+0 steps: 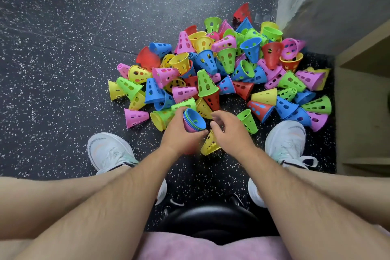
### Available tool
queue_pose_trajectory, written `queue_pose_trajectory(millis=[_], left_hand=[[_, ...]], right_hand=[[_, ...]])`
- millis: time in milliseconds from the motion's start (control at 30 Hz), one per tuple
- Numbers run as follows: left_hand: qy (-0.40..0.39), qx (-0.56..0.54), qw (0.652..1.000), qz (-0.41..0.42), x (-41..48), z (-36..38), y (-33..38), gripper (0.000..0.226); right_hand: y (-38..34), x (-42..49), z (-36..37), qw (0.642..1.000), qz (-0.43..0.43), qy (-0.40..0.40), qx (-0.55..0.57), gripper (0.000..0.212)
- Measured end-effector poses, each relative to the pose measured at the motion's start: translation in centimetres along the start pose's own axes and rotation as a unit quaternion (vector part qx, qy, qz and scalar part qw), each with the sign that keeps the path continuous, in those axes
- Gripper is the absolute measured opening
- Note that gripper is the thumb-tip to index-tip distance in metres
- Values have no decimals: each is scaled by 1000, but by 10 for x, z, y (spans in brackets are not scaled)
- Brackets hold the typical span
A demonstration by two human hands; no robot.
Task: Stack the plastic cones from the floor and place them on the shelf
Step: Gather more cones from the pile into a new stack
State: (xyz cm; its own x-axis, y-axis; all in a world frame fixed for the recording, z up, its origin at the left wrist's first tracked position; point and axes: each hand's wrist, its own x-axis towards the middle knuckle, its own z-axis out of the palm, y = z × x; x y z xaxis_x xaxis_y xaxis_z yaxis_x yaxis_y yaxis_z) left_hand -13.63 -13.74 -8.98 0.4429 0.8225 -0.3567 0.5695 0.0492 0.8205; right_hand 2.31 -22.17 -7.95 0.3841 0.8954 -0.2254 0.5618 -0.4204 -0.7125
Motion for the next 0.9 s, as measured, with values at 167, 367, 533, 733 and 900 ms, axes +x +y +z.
queue_pose_trajectory(millis=[167,367,533,733,900], left_hand=[[-49,43,998,10,-15,12,-4,70],[-54,54,997,9,-16,11,-5,70],[-58,59,997,7,-14,14,-2,69],[-48,55,997,-8,-4,17,7,75],[-9,27,1000,-5,-3,15,11,66]], right_hand=[[38,-18,-3,992,87,-36,-79,37],[36,-18,5,984,107,-94,-107,20],[28,-7,0,993,65,9,-97,17],[13,9,-13,985,-12,169,-13,20],[-1,13,-10,981,-70,178,21,18]])
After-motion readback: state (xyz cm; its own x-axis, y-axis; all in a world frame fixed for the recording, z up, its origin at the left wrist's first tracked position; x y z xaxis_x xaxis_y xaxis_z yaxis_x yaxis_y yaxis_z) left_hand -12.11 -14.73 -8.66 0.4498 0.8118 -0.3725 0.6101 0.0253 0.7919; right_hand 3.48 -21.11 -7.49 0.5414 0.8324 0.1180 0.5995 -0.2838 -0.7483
